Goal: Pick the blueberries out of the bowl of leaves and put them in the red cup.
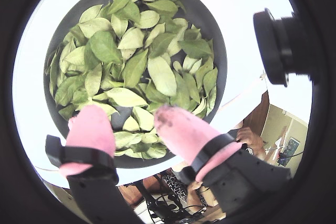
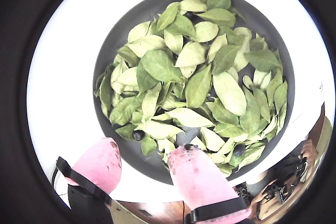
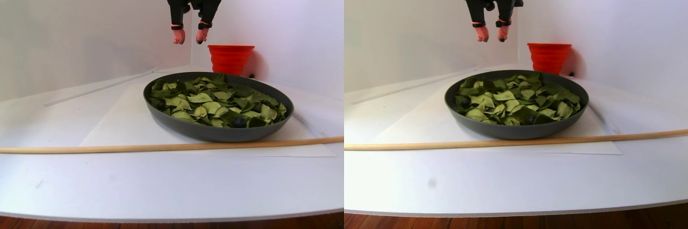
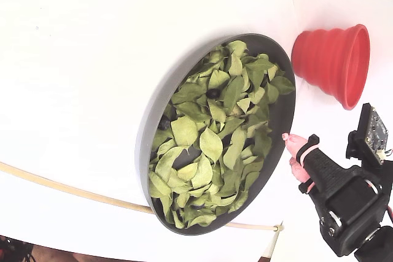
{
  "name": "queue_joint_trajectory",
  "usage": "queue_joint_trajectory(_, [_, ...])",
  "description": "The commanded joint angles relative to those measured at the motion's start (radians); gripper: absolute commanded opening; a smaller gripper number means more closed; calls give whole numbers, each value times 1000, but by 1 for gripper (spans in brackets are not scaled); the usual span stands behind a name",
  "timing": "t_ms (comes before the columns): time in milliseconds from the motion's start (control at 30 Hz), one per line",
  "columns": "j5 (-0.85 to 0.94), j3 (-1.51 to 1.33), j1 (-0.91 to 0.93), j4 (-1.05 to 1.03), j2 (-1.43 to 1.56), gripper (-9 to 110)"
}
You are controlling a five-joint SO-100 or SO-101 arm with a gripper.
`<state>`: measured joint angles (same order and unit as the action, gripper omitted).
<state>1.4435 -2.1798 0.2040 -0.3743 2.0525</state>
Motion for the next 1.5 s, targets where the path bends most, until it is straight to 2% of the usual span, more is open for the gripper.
queue_joint_trajectory(0, [-9,2,-9,-8,118,17])
queue_joint_trajectory(667, [-64,-75,-61,-6,98,18])
queue_joint_trajectory(1467, [-86,-147,-95,109,-28,18])
